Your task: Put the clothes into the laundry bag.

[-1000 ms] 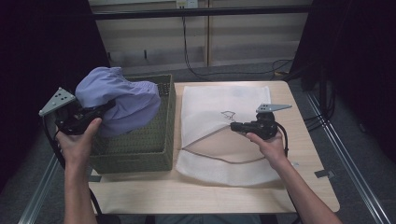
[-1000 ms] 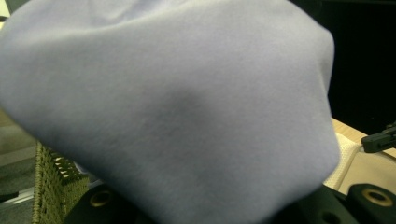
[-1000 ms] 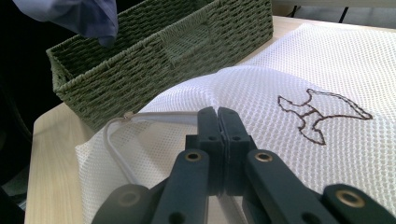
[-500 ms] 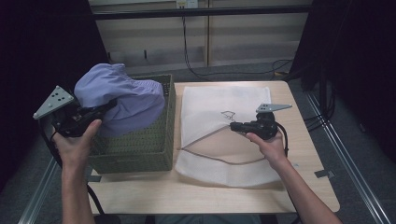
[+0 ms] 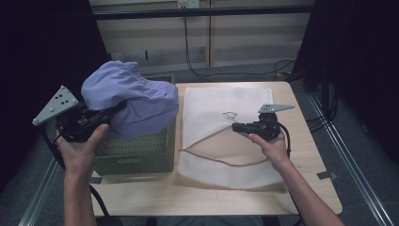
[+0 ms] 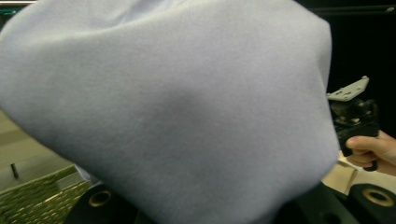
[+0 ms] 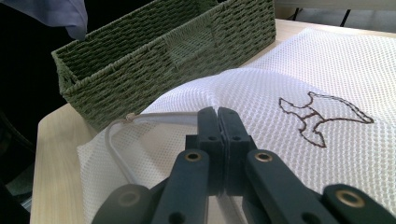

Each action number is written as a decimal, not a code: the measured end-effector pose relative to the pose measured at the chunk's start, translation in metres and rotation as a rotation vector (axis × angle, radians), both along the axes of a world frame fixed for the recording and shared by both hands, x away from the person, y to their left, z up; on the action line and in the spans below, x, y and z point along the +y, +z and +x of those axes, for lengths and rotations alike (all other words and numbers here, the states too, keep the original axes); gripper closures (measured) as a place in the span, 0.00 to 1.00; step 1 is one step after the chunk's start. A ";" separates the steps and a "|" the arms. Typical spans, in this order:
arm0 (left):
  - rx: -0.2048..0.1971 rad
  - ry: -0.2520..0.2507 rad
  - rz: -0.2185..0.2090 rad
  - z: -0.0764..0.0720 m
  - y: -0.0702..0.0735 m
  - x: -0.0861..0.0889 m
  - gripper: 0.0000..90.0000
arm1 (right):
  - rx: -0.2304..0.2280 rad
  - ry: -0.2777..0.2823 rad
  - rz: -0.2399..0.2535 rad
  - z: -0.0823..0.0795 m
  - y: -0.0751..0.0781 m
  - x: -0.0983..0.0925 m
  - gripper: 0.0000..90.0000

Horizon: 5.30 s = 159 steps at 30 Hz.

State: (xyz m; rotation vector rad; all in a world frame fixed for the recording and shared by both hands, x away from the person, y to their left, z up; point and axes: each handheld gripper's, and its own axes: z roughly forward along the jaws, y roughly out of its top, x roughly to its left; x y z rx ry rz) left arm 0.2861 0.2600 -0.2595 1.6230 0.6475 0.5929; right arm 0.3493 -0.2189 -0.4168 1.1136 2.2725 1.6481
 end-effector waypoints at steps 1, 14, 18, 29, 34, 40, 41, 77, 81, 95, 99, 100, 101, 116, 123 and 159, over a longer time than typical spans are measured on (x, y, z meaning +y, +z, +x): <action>-0.002 0.005 0.009 -0.001 0.001 -0.003 0.86 | -0.005 0.001 0.001 0.001 0.001 -0.001 1.00; 0.017 -0.119 0.006 0.001 -0.002 -0.039 0.86 | -0.001 0.009 0.005 0.002 0.002 -0.002 1.00; 0.029 -0.161 0.020 0.003 -0.003 -0.050 0.86 | -0.001 0.015 0.006 0.003 0.002 -0.002 1.00; 0.024 -0.220 0.001 0.002 -0.001 -0.069 0.85 | -0.001 0.032 0.007 0.003 0.003 0.002 1.00; 0.025 -0.222 0.017 0.001 -0.001 -0.078 0.85 | 0.001 0.033 0.008 0.003 0.003 0.002 1.00; 0.044 -0.265 0.041 0.002 -0.008 -0.098 0.85 | 0.007 0.037 0.006 0.004 0.002 0.003 1.00; 0.050 -0.282 0.047 0.002 -0.009 -0.102 0.85 | 0.006 0.037 0.005 0.004 0.001 0.003 1.00; 0.142 -0.369 0.153 0.021 -0.098 -0.181 0.85 | 0.011 0.053 0.003 0.003 0.002 0.000 1.00; 0.161 -0.367 0.168 0.024 -0.108 -0.186 0.85 | 0.016 0.055 0.000 0.003 0.002 0.000 1.00; 0.189 -0.361 0.280 0.025 -0.138 -0.207 0.85 | 0.022 0.059 -0.015 0.004 -0.002 0.003 1.00; 0.194 -0.357 0.299 0.027 -0.143 -0.209 0.85 | 0.026 0.055 -0.015 0.004 -0.003 0.002 1.00; 0.199 -0.354 0.295 0.027 -0.145 -0.210 0.85 | 0.026 0.054 -0.015 0.004 -0.003 0.001 1.00; 0.192 -0.352 0.316 0.027 -0.146 -0.210 0.85 | 0.027 0.053 -0.013 0.004 -0.002 0.001 1.00; 0.265 -0.379 0.402 0.029 -0.172 -0.226 0.85 | 0.023 0.053 -0.020 0.003 -0.002 0.002 1.00; 0.300 -0.393 0.447 0.029 -0.186 -0.233 0.84 | 0.022 0.052 -0.018 0.004 -0.001 0.001 0.99; 0.372 -0.409 0.603 0.033 -0.228 -0.250 0.79 | 0.000 0.039 -0.006 0.000 0.005 -0.001 0.99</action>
